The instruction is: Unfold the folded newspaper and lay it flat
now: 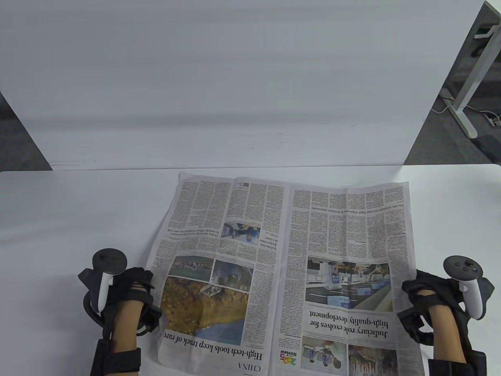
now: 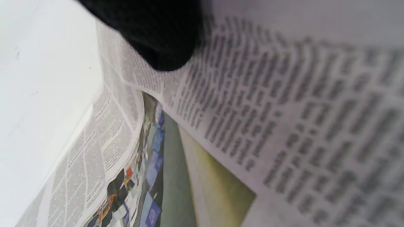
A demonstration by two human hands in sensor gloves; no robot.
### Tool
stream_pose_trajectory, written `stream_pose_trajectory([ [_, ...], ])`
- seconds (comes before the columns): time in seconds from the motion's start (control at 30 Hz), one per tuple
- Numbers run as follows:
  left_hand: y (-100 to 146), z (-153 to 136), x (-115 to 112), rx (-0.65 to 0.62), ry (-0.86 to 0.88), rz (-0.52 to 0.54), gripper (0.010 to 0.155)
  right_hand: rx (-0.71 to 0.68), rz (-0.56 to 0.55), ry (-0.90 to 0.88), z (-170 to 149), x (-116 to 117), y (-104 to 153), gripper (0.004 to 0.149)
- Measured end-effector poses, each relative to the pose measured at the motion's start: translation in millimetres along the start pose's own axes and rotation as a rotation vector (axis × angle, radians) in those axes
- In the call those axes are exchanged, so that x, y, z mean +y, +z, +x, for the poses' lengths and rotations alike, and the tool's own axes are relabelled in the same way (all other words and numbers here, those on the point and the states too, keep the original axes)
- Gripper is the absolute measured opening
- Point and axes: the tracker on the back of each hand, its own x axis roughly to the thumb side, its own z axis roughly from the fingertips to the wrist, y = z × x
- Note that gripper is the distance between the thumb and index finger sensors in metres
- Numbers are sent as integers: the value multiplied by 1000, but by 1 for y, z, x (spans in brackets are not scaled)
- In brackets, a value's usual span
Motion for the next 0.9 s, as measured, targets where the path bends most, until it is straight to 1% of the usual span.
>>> stream_pose_trajectory([
  [0.07, 0, -5, 4, 39, -30, 12, 54, 4, -26, -23, -2, -4, 1, 70],
  [0.1, 0, -9, 8, 65, -43, 22, 57, -4, -75, -36, -3, -9, 3, 74],
  [0.13, 1, -12, 10, 76, -40, 28, 59, -2, -102, -38, -3, -10, 5, 76],
  [0.2, 4, -18, 21, 100, -22, 52, 63, -11, -240, 2, -1, -20, 12, 81],
  [0.23, 5, -19, 26, 103, -9, 68, 64, -15, -276, 12, 0, -22, 14, 82],
  [0.3, 15, -16, 40, 87, 40, 156, 65, -56, -390, 34, 7, -29, 25, 83],
  [0.33, 19, -13, 44, 78, 46, 187, 66, -73, -417, 39, 11, -31, 29, 83],
  [0.37, 26, -7, 48, 49, 47, 242, 66, -109, -457, 55, 17, -32, 36, 82],
  [0.4, 33, 1, 52, 21, 36, 280, 67, -133, -472, 73, 21, -32, 41, 81],
  [0.47, 47, 16, 59, -29, 1, 296, 69, -200, -509, 123, 35, -31, 56, 81],
  [0.5, 56, 26, 62, -82, -19, 303, 68, -239, -532, 160, 43, -29, 64, 80],
  [0.57, 69, 43, 62, -167, -64, 302, 68, -299, -537, 212, 52, -24, 74, 80],
  [0.63, 82, 63, 55, -278, -136, 244, 68, -349, -515, 259, 63, -14, 83, 79],
  [0.7, 91, 84, 35, -403, -216, 122, 70, -402, -422, 330, 74, 9, 92, 79],
  [0.73, 92, 90, 26, -434, -250, 88, 71, -416, -378, 359, 77, 18, 93, 79],
  [0.8, 96, 106, -3, -506, -358, 29, 72, -448, -230, 439, 83, 47, 95, 78],
  [0.83, 96, 110, -12, -531, -382, -1, 73, -455, -172, 473, 84, 57, 95, 76],
  [0.87, 96, 115, -30, -564, -416, -53, 74, -435, -64, 537, 83, 75, 95, 77],
  [0.9, 95, 118, -40, -584, -431, -97, 75, -416, -5, 579, 82, 86, 94, 78],
])
